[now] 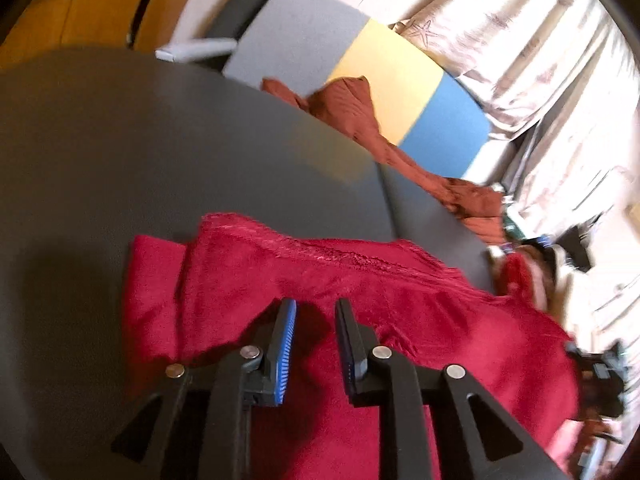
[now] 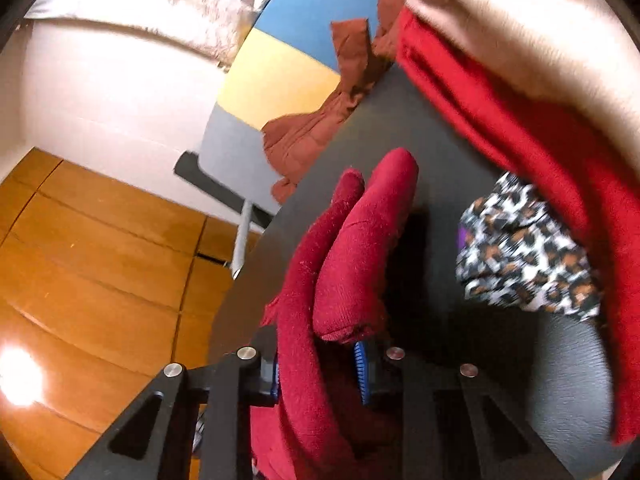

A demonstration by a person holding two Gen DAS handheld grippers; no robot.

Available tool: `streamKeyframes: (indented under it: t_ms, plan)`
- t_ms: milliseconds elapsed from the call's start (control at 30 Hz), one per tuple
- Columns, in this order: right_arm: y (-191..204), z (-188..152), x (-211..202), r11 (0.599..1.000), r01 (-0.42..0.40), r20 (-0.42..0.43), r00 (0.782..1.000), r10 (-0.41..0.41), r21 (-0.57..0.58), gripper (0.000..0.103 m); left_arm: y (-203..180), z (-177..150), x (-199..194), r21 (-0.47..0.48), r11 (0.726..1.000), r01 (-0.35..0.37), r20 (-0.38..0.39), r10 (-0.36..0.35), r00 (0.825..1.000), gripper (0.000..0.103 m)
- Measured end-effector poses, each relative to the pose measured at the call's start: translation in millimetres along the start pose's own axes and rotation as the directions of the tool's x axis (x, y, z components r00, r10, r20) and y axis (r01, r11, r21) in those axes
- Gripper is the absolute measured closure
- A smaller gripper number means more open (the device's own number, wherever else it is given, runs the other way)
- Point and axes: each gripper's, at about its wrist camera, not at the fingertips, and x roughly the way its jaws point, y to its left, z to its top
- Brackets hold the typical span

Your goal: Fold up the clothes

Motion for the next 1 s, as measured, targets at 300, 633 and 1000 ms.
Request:
streamKeyframes:
  t_ms: [300,633,1000]
  plan:
    - [95.8,-16.4,0.8,0.972,-0.026,0.006,1.000,0.029,-0.235,0.076,7.3,-17.4,-10.5,0.157,0.986,-0.051,0.030,0.046,0.998,0.084]
    - [240.8,-143.9,94.9,0.717,-0.166,-0.234,0.972,0.004,-0.677,0.076,22.6,-12.9,-7.3,0.098,0.994,0.044,0.042,-0.048,0.998,0.085]
    - [232.3,-239.1,157.8,0.550,-0.212,-0.351,0.923,-0.160,-0.808,0.066,73.3,-9.0,-6.4,-0.182,0.931,0.317,0.052,-0.313,0.948,0.093]
